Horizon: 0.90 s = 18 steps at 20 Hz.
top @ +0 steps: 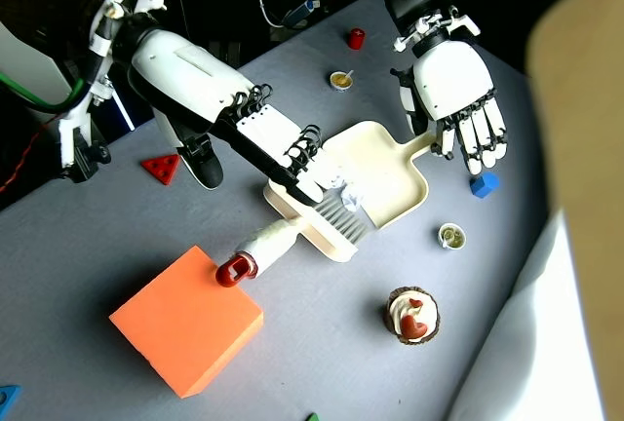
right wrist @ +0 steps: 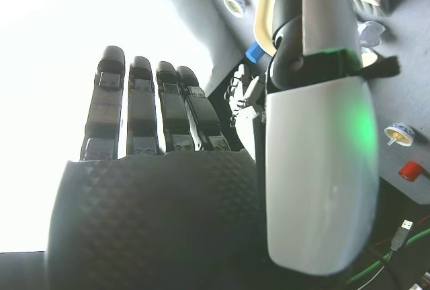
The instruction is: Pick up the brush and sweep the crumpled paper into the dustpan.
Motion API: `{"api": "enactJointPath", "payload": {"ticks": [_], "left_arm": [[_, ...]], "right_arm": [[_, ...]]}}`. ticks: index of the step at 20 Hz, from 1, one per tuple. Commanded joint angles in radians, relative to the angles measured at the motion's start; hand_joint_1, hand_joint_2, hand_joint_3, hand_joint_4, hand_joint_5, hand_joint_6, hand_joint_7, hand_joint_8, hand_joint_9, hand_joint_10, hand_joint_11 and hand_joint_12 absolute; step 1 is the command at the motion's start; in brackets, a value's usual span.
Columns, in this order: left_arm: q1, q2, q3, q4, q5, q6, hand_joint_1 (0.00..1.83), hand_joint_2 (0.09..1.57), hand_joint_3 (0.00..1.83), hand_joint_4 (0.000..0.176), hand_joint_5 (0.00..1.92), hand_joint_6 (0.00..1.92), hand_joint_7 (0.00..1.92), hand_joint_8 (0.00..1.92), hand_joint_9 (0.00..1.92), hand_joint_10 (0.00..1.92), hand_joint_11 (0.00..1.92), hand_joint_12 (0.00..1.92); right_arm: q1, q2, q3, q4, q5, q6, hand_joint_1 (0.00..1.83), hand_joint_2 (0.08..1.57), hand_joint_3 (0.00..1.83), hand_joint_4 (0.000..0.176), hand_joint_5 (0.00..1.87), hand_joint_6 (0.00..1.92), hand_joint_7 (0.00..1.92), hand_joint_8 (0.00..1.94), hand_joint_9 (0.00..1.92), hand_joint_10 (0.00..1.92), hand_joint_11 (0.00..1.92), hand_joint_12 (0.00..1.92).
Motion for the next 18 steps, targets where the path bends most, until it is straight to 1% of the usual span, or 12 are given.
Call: {"api": "enactJointPath", "payload": {"ticks": [1,4,6,8,9,10,12,14,16,18], "left_arm": [[-0.013,0.008,-0.001,0.029,-0.082,0.007,1.08,1.12,0.0,0.0,0.98,0.98,0.33,0.0,0.24,0.0,0.06,0.53],[-0.016,0.007,-0.001,0.027,-0.082,0.007,1.1,1.11,0.0,0.0,1.0,0.95,0.32,0.0,0.23,0.0,0.04,0.53],[-0.016,0.008,-0.001,0.027,-0.082,0.007,1.1,1.11,0.0,0.0,1.0,0.94,0.33,0.01,0.25,0.01,0.07,0.55],[-0.016,0.009,-0.001,0.027,-0.082,0.007,1.11,1.11,0.0,0.0,1.01,0.93,0.35,0.0,0.27,0.01,0.07,0.57],[-0.016,0.01,-0.001,0.027,-0.082,0.007,1.1,1.11,0.0,0.0,0.99,0.96,0.35,0.0,0.27,0.0,0.03,0.56],[-0.016,0.011,-0.001,0.029,-0.081,0.007,1.1,1.11,0.0,0.0,1.0,0.95,0.34,0.0,0.26,0.0,0.02,0.56],[-0.016,0.012,-0.002,0.029,-0.08,0.007,1.11,1.11,0.0,0.0,1.0,0.95,0.32,0.0,0.25,0.0,0.05,0.57],[-0.016,0.016,-0.005,0.029,-0.08,0.007,1.12,1.1,0.0,0.0,1.01,0.92,0.34,0.01,0.28,0.01,0.14,0.6],[-0.015,0.022,-0.008,0.029,-0.081,0.007,1.12,1.11,0.0,0.0,0.99,0.96,0.33,0.0,0.28,0.0,0.13,0.59],[-0.015,0.025,-0.01,0.029,-0.081,0.007,1.1,1.11,0.0,0.0,1.0,0.95,0.34,0.0,0.29,0.0,0.16,0.59]], "right_arm": [[0.007,0.002,0.007,-0.091,-0.068,-0.003,1.15,0.92,0.0,0.0,0.01,0.0,0.01,0.0,0.05,0.0,0.12,0.0],[-0.017,-0.048,0.087,-0.053,-0.082,-0.002,1.17,0.91,0.0,0.0,0.03,0.01,0.04,0.01,0.06,0.01,0.13,0.01],[-0.039,-0.075,0.125,-0.036,-0.087,0.001,1.15,0.93,0.0,0.0,0.03,0.01,0.03,0.0,0.05,0.0,0.12,0.0],[-0.051,-0.098,0.155,-0.04,-0.091,0.018,1.14,0.93,0.0,0.0,0.03,0.0,0.03,0.0,0.04,0.0,0.12,0.0],[-0.055,-0.11,0.169,-0.045,-0.093,0.021,1.14,0.92,0.0,0.0,0.03,0.0,0.03,0.0,0.05,0.0,0.1,0.0],[-0.057,-0.121,0.186,-0.054,-0.096,0.027,1.15,0.93,0.0,0.0,0.04,0.01,0.03,0.0,0.05,0.0,0.11,0.01],[-0.058,-0.137,0.212,-0.057,-0.098,0.038,1.14,0.93,0.0,0.0,0.04,0.01,0.03,0.0,0.05,0.0,0.13,0.02],[-0.058,-0.166,0.255,-0.058,-0.101,0.047,1.13,0.92,0.0,0.0,0.05,0.01,0.04,0.0,0.06,0.0,0.13,0.01],[-0.058,-0.19,0.294,-0.056,-0.102,0.056,1.14,0.92,0.0,0.0,0.07,0.01,0.04,0.0,0.06,0.0,0.14,0.02],[-0.058,-0.204,0.319,-0.047,-0.102,0.06,1.17,0.94,0.01,0.0,0.05,0.0,0.02,0.0,0.04,0.0,0.11,0.01]]}}
